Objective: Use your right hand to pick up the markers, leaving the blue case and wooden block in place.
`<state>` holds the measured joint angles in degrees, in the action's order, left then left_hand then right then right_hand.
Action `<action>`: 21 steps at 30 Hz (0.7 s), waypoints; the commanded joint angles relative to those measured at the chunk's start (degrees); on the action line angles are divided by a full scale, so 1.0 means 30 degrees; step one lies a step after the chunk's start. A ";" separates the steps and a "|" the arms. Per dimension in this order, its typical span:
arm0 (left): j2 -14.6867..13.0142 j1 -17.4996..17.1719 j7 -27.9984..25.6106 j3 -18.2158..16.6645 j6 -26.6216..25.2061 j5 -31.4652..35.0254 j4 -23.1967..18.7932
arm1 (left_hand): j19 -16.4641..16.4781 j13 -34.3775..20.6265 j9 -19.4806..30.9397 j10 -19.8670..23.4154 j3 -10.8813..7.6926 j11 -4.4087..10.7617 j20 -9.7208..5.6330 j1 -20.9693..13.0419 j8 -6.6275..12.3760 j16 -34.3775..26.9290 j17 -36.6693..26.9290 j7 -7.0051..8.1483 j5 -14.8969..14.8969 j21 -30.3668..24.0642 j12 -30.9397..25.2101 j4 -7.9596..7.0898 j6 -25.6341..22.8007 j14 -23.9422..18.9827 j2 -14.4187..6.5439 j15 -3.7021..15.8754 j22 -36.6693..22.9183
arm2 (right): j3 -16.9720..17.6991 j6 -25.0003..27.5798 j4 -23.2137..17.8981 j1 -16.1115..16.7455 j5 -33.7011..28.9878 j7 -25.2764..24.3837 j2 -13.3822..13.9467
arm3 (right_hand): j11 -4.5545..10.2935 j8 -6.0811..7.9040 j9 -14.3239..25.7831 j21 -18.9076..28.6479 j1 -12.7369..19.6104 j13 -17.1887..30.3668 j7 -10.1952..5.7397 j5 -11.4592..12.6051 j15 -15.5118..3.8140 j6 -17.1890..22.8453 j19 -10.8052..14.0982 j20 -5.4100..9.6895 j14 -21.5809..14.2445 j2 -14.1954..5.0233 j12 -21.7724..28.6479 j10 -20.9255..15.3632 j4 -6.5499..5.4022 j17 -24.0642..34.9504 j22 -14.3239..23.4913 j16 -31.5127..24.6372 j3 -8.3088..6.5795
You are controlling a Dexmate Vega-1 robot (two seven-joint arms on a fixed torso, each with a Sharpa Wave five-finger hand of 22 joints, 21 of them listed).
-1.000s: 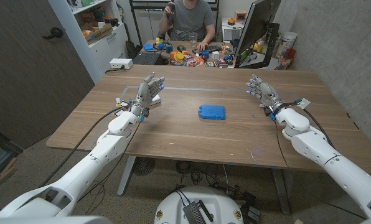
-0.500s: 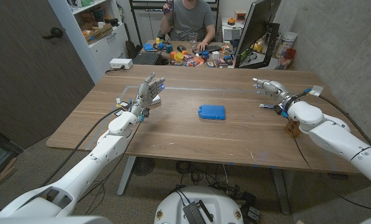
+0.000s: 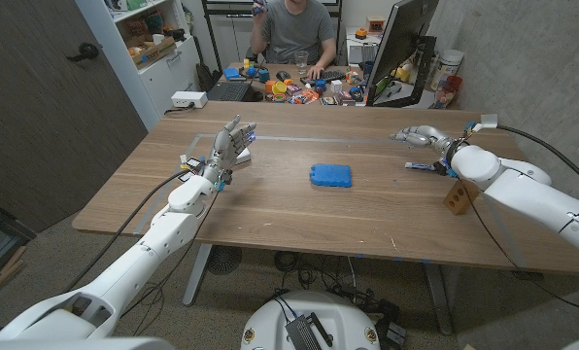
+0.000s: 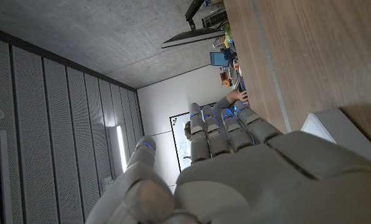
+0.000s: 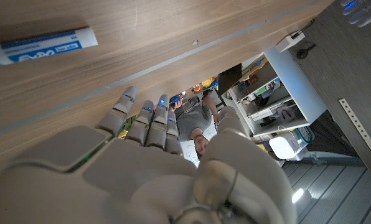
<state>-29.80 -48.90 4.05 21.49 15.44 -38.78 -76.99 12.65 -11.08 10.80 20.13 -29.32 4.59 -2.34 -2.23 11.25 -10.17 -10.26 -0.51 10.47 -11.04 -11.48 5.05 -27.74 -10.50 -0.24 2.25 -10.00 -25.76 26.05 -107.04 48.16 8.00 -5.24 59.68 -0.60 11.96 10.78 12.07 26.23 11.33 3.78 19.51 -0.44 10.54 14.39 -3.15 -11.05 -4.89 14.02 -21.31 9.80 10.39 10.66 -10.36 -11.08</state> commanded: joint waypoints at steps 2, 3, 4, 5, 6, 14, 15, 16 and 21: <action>-0.0081 -0.0123 -0.0109 -0.0039 -0.0041 -0.0015 -0.0044 | 0.0171 -0.0025 0.0083 0.0147 -0.0116 -0.0015 -0.1454 -0.0201 0.0067 -0.0120 -0.0047 0.0020 0.0070 -0.0066 -0.0073 0.0009 -0.0173 -0.0136 -0.0027 0.1304 -0.0097 | -0.3247 0.4421 -0.1156 -0.2549 -0.4937 0.1970 0.0835 | 0.0209 0.0089 0.0039 -0.0028 0.0483 0.0033 -0.0208 0.0236 -0.0189 0.0092 0.0049 0.0201 -0.0041 0.0069 0.0130 0.0014 0.0147 -0.0027 0.0063 -0.0006 -0.0062; -0.0079 -0.0119 -0.0107 -0.0027 -0.0030 0.0005 -0.0037 | 0.0171 -0.0025 0.0083 0.0147 -0.0116 -0.0015 -0.1454 -0.0201 0.0067 -0.0120 -0.0047 0.0020 0.0070 -0.0066 -0.0073 0.0009 -0.0173 -0.0136 -0.0027 0.1304 -0.0097 | -0.3777 0.4954 -0.1310 -0.2886 -0.5783 0.2341 0.0947 | 0.0208 0.0097 0.0039 -0.0026 0.0528 0.0033 -0.0226 0.0258 -0.0208 0.0117 0.0054 0.0212 -0.0026 0.0089 0.0128 0.0019 0.0154 -0.0029 0.0062 0.0000 -0.0067; -0.0079 -0.0119 -0.0106 -0.0027 -0.0028 0.0006 -0.0036 | 0.0171 -0.0025 0.0083 0.0147 -0.0116 -0.0015 -0.1454 -0.0201 0.0067 -0.0120 -0.0047 0.0020 0.0070 -0.0066 -0.0073 0.0009 -0.0173 -0.0136 -0.0027 0.1304 -0.0097 | -0.3781 0.5031 -0.1320 -0.2891 -0.5891 0.2422 0.0920 | 0.0207 0.0099 0.0039 -0.0026 0.0547 0.0033 -0.0230 0.0268 -0.0225 0.0124 0.0057 0.0209 -0.0030 0.0098 0.0124 0.0028 0.0157 -0.0029 0.0062 -0.0002 -0.0069; -0.0064 -0.0117 -0.0086 -0.0015 -0.0040 -0.0011 -0.0050 | 0.0171 -0.0025 0.0083 0.0147 -0.0116 -0.0015 -0.1454 -0.0201 0.0067 -0.0120 -0.0047 0.0020 0.0070 -0.0066 -0.0073 0.0009 -0.0173 -0.0136 -0.0027 0.1304 -0.0097 | -0.4172 0.5410 -0.1419 -0.3176 -0.6528 0.2825 0.1021 | 0.0215 0.0100 0.0039 -0.0027 0.0586 0.0032 -0.0240 0.0287 -0.0228 0.0131 0.0055 0.0229 -0.0020 0.0116 0.0125 0.0024 0.0163 -0.0031 0.0061 0.0001 -0.0074; -0.0064 -0.0117 -0.0084 -0.0015 -0.0041 -0.0013 -0.0050 | 0.0171 -0.0025 0.0083 0.0147 -0.0116 -0.0015 -0.1454 -0.0201 0.0067 -0.0120 -0.0047 0.0020 0.0070 -0.0066 -0.0073 0.0009 -0.0173 -0.0136 -0.0027 0.1304 -0.0097 | -0.4164 0.5465 -0.1424 -0.3173 -0.6626 0.2907 0.0995 | 0.0263 0.0096 0.0040 -0.0030 0.0664 0.0032 -0.0244 0.0327 -0.0276 0.0130 0.0049 0.0229 -0.0021 0.0151 0.0110 0.0062 0.0174 -0.0034 0.0059 0.0000 -0.0082; -0.0084 -0.0150 -0.0136 0.0038 -0.0102 0.0048 -0.0156 | 0.0171 -0.0025 0.0083 0.0147 -0.0116 -0.0015 -0.1454 -0.0201 0.0067 -0.0120 -0.0047 0.0020 0.0070 -0.0066 -0.0073 0.0009 -0.0173 -0.0136 -0.0027 0.1304 -0.0097 | -0.5460 0.6711 -0.1703 -0.3910 -0.9506 0.4510 0.1173 | 0.0287 0.0079 0.0042 -0.0041 0.1058 0.0030 -0.0428 0.0529 -0.0354 0.0136 0.0031 0.0335 0.0089 0.0328 0.0058 0.0191 0.0213 -0.0046 0.0051 0.0034 -0.0127; -0.0087 -0.0161 -0.0147 0.0043 -0.0133 0.0040 -0.0180 | 0.0171 -0.0025 0.0083 0.0147 -0.0116 -0.0015 -0.1454 -0.0201 0.0067 -0.0120 -0.0047 0.0020 0.0070 -0.0066 -0.0073 0.0009 -0.0173 -0.0136 -0.0027 0.1304 -0.0097 | -0.6013 0.7044 -0.1753 -0.4148 -1.0465 0.4845 0.1171 | 0.0283 0.0067 0.0044 -0.0042 0.1217 0.0031 -0.0446 0.0610 -0.0480 0.0121 0.0030 0.0336 -0.0075 0.0393 0.0050 0.0212 0.0221 -0.0046 0.0050 -0.0035 -0.0147; -0.0094 -0.0168 -0.0144 0.0052 -0.0146 0.0044 -0.0202 | 0.0171 -0.0025 0.0083 0.0147 -0.0116 -0.0015 -0.1454 -0.0201 0.0067 -0.0120 -0.0047 0.0020 0.0070 -0.0066 -0.0073 0.0009 -0.0173 -0.0136 -0.0027 0.1304 -0.0097 | -0.6297 0.7266 -0.1756 -0.4279 -1.1034 0.5126 0.1123 | 0.0297 0.0066 0.0045 -0.0033 0.1303 0.0031 -0.0453 0.0654 -0.0535 0.0130 0.0052 0.0360 -0.0145 0.0437 0.0050 0.0212 0.0223 -0.0047 0.0049 -0.0062 -0.0154; -0.0087 -0.0197 -0.0151 0.0093 -0.0110 0.0097 -0.0301 | 0.0171 -0.0025 0.0083 0.0147 -0.0116 -0.0015 -0.1454 -0.0201 0.0067 -0.0120 -0.0047 0.0020 0.0070 -0.0066 -0.0073 0.0009 -0.0173 -0.0136 -0.0027 0.1304 -0.0097 | -0.6974 0.7603 -0.1801 -0.4424 -1.2978 0.6067 0.1016 | 0.0309 0.0070 0.0050 -0.0009 0.1656 0.0035 -0.0455 0.0864 -0.0843 0.0201 0.0115 0.0410 -0.0568 0.0708 0.0078 0.0143 0.0207 -0.0043 0.0049 -0.0197 -0.0142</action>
<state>-30.00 -49.29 3.74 21.49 15.37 -38.78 -77.36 12.65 -11.07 10.79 20.12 -29.32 4.59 -2.34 -2.23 11.25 -10.17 -10.26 -0.51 10.47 -11.04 -11.47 5.04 -27.74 -10.50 -0.24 2.25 -9.99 -40.73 43.70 -111.50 37.65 -17.87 6.79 62.74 0.22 11.97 10.78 12.08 30.31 11.32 2.84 21.43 -2.27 10.85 14.59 -2.33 -11.89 -2.93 14.20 -20.66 10.21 10.13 10.66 -10.61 -11.50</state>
